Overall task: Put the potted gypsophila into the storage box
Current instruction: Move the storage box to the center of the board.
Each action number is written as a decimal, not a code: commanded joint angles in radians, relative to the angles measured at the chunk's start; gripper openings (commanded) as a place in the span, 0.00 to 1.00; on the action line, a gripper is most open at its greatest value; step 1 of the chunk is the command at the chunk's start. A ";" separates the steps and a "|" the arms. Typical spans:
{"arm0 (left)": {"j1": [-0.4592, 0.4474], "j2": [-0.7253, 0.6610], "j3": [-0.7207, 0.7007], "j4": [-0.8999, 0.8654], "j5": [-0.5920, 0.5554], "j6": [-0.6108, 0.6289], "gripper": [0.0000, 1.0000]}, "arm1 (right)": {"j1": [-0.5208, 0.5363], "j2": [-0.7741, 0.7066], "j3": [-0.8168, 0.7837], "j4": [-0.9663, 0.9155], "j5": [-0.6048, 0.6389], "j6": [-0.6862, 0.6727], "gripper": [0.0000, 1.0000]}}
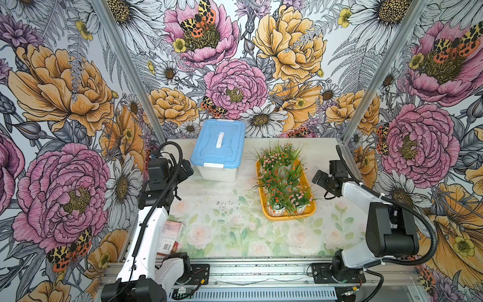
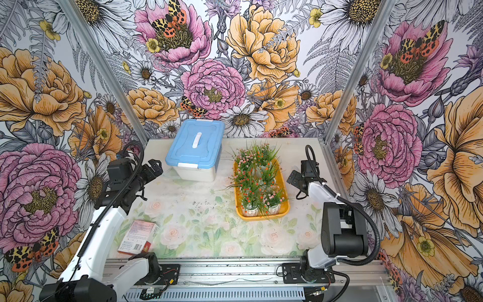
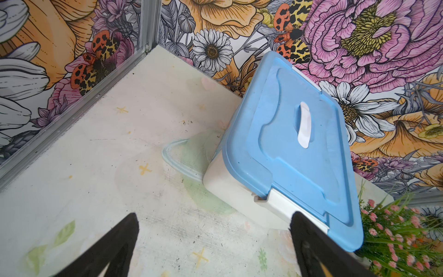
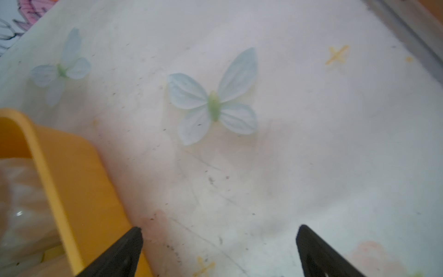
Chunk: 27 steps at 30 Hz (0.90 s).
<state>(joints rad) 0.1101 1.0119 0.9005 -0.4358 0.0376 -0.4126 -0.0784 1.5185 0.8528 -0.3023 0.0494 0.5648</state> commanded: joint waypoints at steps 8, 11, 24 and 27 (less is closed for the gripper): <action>0.012 -0.024 -0.020 0.026 0.004 -0.011 0.99 | -0.001 -0.086 -0.064 0.038 -0.192 -0.081 0.99; 0.013 -0.035 -0.027 0.028 0.015 -0.028 0.99 | -0.001 -0.205 -0.154 0.034 -0.234 -0.064 1.00; -0.025 0.023 0.001 0.029 0.071 -0.004 0.99 | 0.104 -0.381 -0.309 -0.150 -0.137 -0.032 1.00; -0.041 0.025 0.010 0.026 0.066 0.006 0.99 | 0.162 -0.374 -0.308 -0.205 -0.050 -0.003 1.00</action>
<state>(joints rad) 0.0834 1.0389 0.8879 -0.4221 0.0795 -0.4191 0.0475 1.1385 0.5449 -0.4259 -0.1154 0.5274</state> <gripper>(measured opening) 0.988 0.995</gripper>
